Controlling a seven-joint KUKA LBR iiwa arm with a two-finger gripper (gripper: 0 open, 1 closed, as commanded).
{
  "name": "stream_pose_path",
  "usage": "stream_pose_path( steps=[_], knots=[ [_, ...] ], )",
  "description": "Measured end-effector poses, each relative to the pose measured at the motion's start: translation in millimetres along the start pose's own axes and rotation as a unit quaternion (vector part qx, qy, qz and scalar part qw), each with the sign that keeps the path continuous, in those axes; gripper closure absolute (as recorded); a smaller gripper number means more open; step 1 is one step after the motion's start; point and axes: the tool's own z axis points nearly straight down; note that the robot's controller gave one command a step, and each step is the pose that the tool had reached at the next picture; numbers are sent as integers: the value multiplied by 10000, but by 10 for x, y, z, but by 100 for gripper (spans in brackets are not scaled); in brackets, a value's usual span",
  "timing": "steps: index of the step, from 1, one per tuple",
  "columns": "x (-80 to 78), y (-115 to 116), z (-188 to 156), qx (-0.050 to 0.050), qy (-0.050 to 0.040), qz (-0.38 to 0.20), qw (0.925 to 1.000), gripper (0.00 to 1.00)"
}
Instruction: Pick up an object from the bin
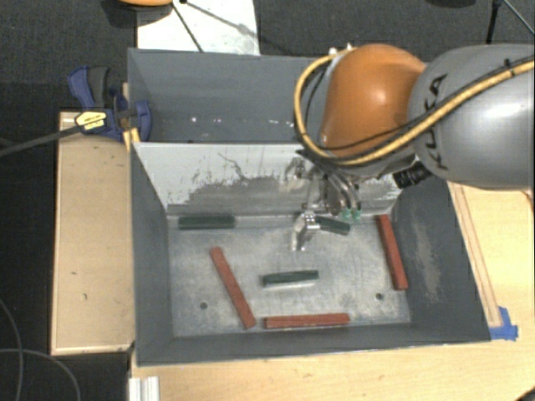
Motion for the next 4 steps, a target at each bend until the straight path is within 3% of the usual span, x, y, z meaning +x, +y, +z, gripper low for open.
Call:
stream_pose_path(
  steps=[1,2,3,4],
  knots=[
    [290,-258,730,1,-13,-373,9993,0],
    [534,-431,849,3,31,-944,9955,0],
    [429,-408,880,0,-11,-817,9967,0],
    [513,-487,1355,-2,-11,-254,9997,0]
  ],
)
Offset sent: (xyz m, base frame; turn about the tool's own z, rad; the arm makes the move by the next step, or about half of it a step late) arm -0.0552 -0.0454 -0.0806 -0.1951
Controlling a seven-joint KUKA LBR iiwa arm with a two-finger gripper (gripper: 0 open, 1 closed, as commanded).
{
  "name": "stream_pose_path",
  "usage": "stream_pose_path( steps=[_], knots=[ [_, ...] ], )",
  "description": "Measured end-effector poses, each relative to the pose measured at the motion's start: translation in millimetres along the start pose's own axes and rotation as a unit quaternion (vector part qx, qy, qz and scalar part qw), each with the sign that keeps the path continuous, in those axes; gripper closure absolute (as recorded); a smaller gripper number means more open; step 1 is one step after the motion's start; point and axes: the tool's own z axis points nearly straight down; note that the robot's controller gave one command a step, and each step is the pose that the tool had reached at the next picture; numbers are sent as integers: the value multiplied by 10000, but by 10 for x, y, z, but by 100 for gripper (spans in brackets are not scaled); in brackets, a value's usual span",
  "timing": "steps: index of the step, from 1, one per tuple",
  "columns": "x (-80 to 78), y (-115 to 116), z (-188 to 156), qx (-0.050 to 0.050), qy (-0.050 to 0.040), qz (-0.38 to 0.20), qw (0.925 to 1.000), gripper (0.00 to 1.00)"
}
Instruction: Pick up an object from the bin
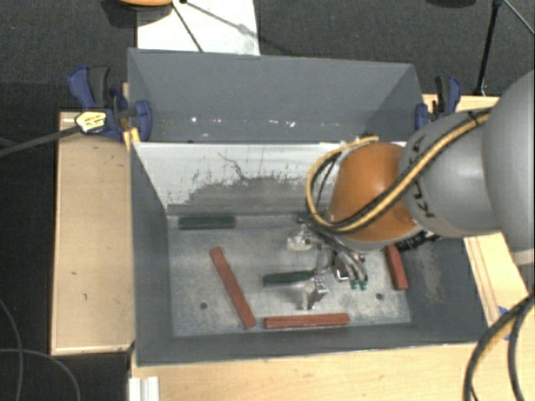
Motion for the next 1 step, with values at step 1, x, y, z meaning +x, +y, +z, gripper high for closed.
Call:
stream_pose_path(
  steps=[1],
  knots=[
    [-93,48,-50,7,-43,-36,10000,100]
  ],
)
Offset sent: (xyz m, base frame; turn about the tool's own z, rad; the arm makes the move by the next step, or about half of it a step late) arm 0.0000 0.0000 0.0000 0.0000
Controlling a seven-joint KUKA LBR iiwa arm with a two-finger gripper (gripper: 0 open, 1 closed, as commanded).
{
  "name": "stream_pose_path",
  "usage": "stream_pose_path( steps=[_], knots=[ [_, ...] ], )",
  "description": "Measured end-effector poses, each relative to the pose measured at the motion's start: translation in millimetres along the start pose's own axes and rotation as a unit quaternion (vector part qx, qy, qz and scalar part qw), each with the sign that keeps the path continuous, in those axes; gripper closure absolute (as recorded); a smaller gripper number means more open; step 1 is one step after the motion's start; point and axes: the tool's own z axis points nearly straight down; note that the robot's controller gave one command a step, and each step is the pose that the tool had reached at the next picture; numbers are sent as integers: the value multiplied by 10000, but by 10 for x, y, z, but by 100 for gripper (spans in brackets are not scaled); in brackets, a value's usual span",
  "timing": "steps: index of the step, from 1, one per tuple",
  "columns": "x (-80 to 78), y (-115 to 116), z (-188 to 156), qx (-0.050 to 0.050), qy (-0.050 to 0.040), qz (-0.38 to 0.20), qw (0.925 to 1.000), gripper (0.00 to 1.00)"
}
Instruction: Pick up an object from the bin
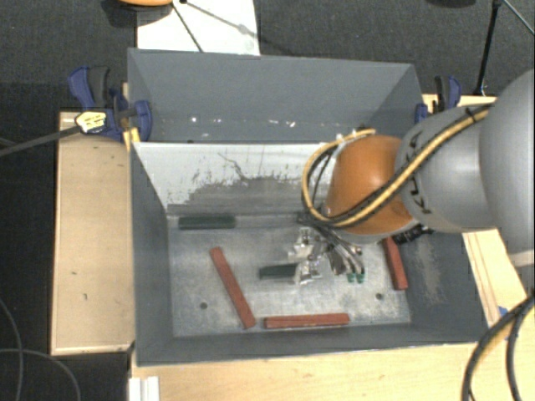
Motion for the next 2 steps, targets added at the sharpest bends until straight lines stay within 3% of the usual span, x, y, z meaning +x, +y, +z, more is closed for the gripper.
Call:
stream_pose_path(
  steps=[2],
  knots=[
    [-1,0,-6,0,3,3,10000,100]
  ],
)
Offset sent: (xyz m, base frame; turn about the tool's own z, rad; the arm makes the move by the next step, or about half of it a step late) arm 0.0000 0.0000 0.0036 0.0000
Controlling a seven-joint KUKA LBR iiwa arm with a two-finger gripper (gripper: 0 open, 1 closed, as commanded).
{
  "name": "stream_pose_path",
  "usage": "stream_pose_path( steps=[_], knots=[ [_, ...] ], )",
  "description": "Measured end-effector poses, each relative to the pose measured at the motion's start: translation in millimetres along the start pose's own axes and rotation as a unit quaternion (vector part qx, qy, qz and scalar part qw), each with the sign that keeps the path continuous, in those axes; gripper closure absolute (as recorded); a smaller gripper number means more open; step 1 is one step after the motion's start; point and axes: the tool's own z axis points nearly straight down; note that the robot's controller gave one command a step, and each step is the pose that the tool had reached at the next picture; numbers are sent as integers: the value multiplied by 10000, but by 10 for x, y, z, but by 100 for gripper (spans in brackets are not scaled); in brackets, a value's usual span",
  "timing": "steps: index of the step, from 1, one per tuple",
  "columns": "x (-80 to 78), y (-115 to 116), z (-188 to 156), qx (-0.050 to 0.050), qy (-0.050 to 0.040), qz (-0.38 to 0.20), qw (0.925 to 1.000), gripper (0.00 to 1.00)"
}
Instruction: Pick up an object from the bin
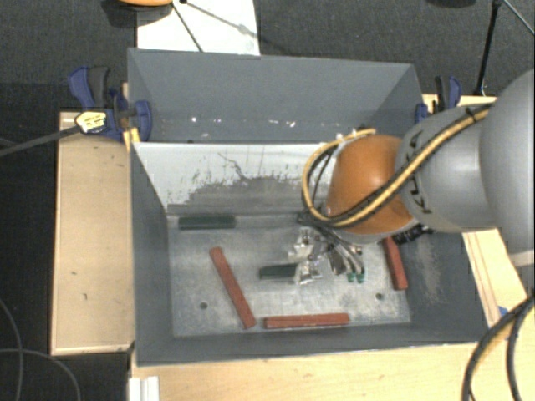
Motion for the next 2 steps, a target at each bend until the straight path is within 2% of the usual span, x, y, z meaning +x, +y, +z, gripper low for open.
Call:
stream_pose_path(
  steps=[2],
  knots=[
    [19,3,-69,-3,59,4,10000,100]
  ],
)
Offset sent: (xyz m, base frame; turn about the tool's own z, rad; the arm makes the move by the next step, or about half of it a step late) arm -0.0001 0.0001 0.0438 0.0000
